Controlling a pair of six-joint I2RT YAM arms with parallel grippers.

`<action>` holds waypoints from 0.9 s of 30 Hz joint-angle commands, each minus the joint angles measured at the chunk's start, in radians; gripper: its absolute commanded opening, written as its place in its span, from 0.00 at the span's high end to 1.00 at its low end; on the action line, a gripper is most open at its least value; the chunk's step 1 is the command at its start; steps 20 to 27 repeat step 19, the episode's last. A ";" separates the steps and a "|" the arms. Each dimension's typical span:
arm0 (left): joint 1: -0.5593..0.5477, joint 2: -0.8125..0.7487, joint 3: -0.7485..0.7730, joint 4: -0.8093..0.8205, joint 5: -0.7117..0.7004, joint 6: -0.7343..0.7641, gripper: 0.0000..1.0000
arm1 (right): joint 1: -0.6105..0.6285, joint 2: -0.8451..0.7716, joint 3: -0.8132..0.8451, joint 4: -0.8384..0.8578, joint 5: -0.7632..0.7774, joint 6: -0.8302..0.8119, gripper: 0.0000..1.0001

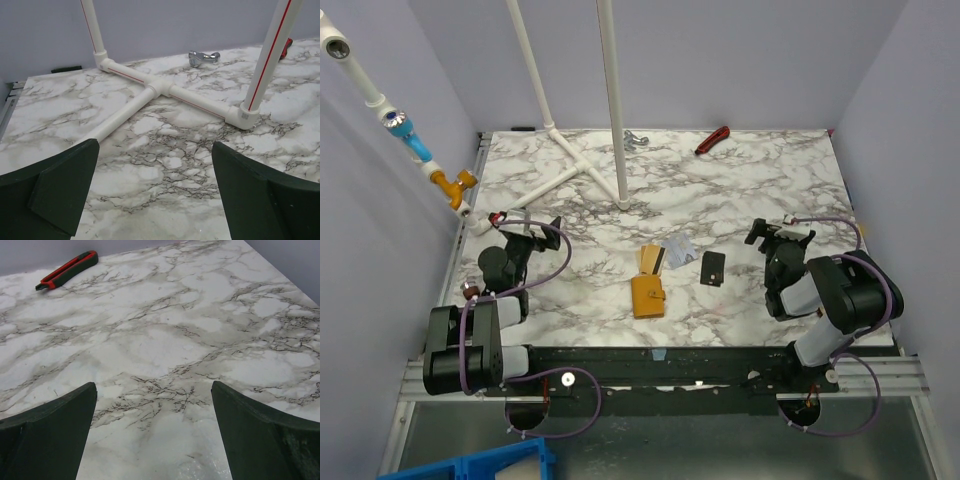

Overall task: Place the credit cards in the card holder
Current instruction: Reset both arms

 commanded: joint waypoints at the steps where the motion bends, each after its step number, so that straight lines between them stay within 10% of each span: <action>1: -0.023 -0.020 0.018 -0.077 -0.046 0.038 0.01 | -0.017 0.004 0.022 -0.012 -0.027 0.012 0.00; 27: -0.068 -0.023 0.040 -0.124 -0.129 0.060 0.02 | -0.017 0.004 0.013 0.008 -0.027 0.007 0.00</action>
